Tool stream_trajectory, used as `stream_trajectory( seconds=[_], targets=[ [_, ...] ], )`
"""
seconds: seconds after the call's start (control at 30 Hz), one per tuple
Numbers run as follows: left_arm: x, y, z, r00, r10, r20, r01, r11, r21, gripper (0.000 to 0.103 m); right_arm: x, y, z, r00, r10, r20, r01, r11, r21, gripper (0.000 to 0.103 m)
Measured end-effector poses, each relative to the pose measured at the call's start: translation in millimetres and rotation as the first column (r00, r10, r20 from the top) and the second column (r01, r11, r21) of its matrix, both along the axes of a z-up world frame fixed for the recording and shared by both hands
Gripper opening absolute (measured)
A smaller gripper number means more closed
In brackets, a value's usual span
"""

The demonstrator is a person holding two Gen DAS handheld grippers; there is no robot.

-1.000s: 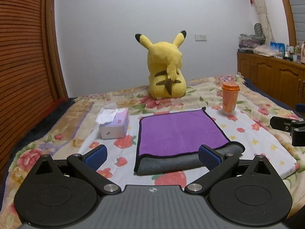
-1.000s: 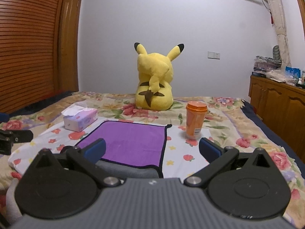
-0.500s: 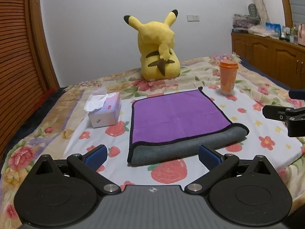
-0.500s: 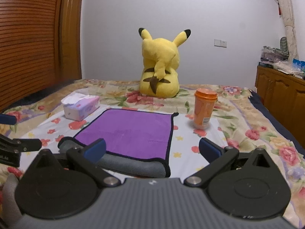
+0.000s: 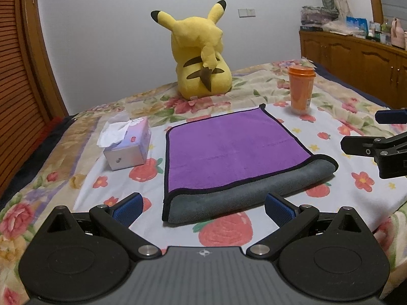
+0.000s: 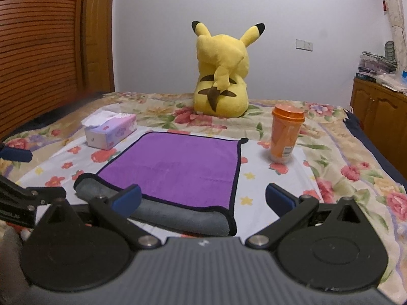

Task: Fold towel

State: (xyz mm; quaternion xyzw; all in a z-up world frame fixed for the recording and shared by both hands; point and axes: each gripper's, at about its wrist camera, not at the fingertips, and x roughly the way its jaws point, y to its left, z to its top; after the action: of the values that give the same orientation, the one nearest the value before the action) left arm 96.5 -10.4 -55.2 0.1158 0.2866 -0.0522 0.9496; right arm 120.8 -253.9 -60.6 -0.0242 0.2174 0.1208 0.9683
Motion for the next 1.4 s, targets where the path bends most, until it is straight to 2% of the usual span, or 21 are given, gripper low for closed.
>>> stream_trajectory(
  seconds=[0.3, 0.83, 1.07, 1.4],
  targets=[
    [26, 11, -8, 0.999, -0.003, -0.037, 0.001, 0.999, -0.038, 0.103, 20, 4, -8, 0.998, 0.027, -0.048, -0.027, 1.000, -0.011, 0.103],
    [67, 34, -20, 0.997, -0.002, -0.081, -0.003, 0.998, -0.055, 0.102, 59, 3, -22, 0.994, 0.036, -0.100, -0.039, 0.999, -0.034, 0.103],
    [88, 51, -29, 0.991, 0.013, -0.133, -0.024, 0.996, -0.083, 0.094, 72, 1, -28, 0.991, 0.048, -0.122, -0.052, 0.998, -0.035, 0.103],
    [106, 61, -45, 0.978, 0.001, -0.210, -0.025, 0.993, -0.113, 0.072, 86, 5, -43, 0.969, 0.086, -0.233, -0.097, 0.995, -0.036, 0.103]
  ],
)
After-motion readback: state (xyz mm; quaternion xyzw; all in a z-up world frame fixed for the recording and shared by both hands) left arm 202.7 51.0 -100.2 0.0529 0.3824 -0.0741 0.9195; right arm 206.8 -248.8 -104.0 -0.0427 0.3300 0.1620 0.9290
